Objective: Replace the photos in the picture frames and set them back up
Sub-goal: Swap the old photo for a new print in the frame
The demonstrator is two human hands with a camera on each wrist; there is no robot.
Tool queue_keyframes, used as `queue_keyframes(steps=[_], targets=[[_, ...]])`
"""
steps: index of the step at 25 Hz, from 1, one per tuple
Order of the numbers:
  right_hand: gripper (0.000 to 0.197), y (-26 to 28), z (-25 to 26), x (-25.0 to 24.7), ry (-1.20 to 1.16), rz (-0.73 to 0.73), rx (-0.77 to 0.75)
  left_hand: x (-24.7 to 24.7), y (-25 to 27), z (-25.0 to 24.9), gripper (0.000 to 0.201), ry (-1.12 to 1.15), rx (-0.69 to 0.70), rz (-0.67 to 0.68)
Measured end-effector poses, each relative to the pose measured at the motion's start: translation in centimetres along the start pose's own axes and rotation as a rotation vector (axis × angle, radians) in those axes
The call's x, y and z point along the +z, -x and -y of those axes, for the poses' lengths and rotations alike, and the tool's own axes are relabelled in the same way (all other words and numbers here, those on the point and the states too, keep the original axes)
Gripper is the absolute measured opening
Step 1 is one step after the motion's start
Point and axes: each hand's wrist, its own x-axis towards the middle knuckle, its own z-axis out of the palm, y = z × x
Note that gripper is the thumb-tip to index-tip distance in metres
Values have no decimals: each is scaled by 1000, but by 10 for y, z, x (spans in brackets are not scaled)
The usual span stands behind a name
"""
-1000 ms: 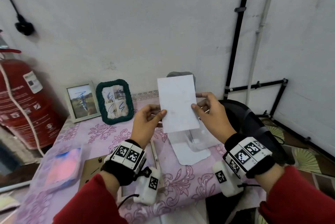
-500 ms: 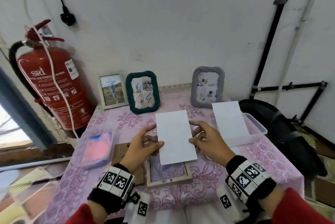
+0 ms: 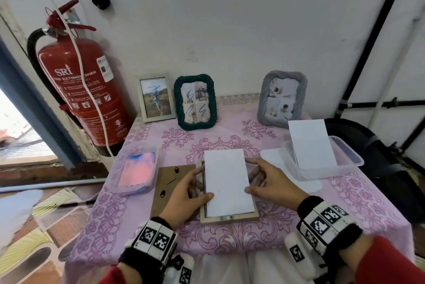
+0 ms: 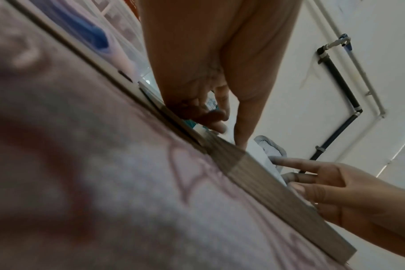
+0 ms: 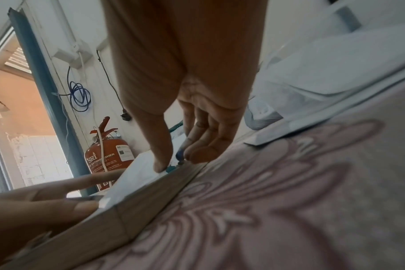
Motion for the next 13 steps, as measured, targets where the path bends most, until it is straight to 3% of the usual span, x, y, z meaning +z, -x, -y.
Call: queue_keyframes(steps=[5,13], targets=[[66,4,-11,4,-34,23,21,4,3,8,67,-143,15,-39],[63,1,-21,9,-35,37,57,2,5,6,66,-101,-33,-18]])
